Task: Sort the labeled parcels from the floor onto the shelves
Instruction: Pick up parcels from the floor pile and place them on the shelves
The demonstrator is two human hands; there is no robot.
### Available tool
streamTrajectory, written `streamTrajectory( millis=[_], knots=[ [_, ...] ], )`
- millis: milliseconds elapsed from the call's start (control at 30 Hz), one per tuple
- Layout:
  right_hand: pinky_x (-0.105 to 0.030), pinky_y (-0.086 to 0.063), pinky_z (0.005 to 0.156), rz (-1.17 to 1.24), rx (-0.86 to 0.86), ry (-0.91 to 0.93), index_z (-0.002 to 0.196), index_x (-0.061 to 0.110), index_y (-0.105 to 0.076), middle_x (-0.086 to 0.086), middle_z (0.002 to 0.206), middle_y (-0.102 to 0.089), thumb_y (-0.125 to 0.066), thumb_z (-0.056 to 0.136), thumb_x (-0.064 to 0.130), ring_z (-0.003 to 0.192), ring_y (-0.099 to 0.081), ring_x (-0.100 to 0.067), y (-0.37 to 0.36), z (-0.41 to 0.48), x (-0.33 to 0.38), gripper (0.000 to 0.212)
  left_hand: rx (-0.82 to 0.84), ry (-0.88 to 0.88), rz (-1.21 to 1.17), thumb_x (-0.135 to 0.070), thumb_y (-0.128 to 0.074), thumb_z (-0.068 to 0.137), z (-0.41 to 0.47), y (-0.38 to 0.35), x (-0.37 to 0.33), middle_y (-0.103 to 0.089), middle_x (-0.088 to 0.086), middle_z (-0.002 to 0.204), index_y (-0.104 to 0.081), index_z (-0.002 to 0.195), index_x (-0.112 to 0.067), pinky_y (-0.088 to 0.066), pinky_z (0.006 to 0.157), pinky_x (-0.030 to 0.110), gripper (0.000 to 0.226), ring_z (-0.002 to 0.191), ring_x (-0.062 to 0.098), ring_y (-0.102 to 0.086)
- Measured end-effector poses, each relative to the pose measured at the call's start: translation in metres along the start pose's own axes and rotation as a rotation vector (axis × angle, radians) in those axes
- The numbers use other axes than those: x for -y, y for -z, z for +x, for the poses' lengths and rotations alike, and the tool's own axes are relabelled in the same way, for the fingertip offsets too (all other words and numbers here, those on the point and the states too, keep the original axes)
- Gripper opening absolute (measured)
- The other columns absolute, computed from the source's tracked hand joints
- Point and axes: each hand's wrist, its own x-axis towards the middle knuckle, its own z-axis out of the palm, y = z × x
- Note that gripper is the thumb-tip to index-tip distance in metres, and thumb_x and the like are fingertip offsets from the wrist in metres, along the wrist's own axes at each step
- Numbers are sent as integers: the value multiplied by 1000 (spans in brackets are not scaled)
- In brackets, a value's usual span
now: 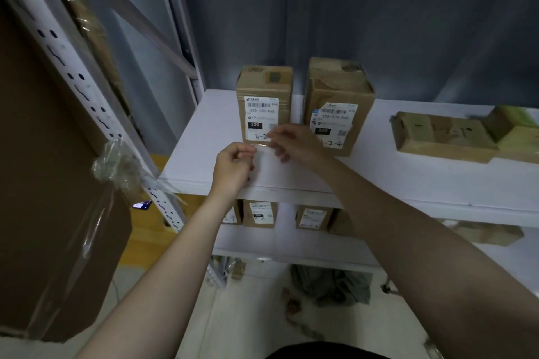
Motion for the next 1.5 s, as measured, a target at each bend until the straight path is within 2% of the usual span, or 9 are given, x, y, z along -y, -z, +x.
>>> streamTrajectory(
  millis=[133,300,467,600,667,767,1167,1367,1500],
  knots=[
    [-25,-52,52,-33,-192,65,90,30,-73,4,77,-76,-60,102,11,59,-67,-12,51,-62,-33,27,122,-31,48,-5,-48,98,-17,-50,-10,-70,-5,85,-70,92,-23,-48,47,19,30,57,2,-64],
    [-29,-53,49,66,-489,24,91,19,-75,-3,74,-76,-57,98,8,54,-65,-20,131,-169,-85,23,462,-64,63,-6,-56,87,-61,-159,-21,-72,-11,80,-68,88,-29,-51,50,23,25,62,7,-69],
    [-30,-54,54,238,-878,-219,91,13,-72,-7,73,-72,-45,103,-3,55,-61,-22,205,-297,-161,34,828,24,99,-2,-56,84,-139,-291,-6,-73,-6,75,-68,86,-22,-51,48,29,24,59,14,-65],
    [-33,-51,55,353,-1080,-451,91,12,-71,-12,77,-71,-46,104,1,55,-60,-24,245,-408,-234,30,1116,153,225,3,-53,94,-220,-392,30,-71,-4,84,-67,92,-19,-58,74,44,26,81,24,-69],
    [-32,-47,54,412,-1160,-567,91,12,-71,-10,75,-71,-47,104,4,54,-59,-23,261,-464,-274,28,1227,244,279,6,-51,96,-261,-441,51,-67,3,87,-66,90,-17,-51,76,42,29,85,30,-64],
    [-31,-51,56,472,-1215,-741,91,15,-72,-4,74,-72,-50,105,13,57,-63,-21,283,-539,-337,26,1326,335,415,3,-53,98,-320,-514,84,-68,-1,79,-65,92,-16,-51,67,29,23,75,21,-62],
    [-37,-64,66,877,-1126,-1143,97,20,-73,-5,96,-79,-58,102,22,73,-74,-24,339,-669,-594,16,1141,840,692,-13,-58,95,-434,-738,349,-71,3,94,-63,97,-25,-56,55,31,14,79,23,-70],
    [-46,-65,78,969,-1129,-1212,99,18,-74,-8,100,-79,-54,102,15,79,-74,-29,321,-665,-748,20,1055,868,800,-13,-51,96,-421,-816,516,-73,1,88,-64,98,-26,-58,57,35,19,76,23,-72],
    [-37,-58,76,951,-1117,-1289,98,20,-74,-3,96,-80,-52,99,14,81,-69,-22,294,-638,-864,23,1051,777,932,-9,-53,92,-391,-853,638,-66,3,87,-56,92,-26,-53,58,33,17,67,20,-63]
  ],
)
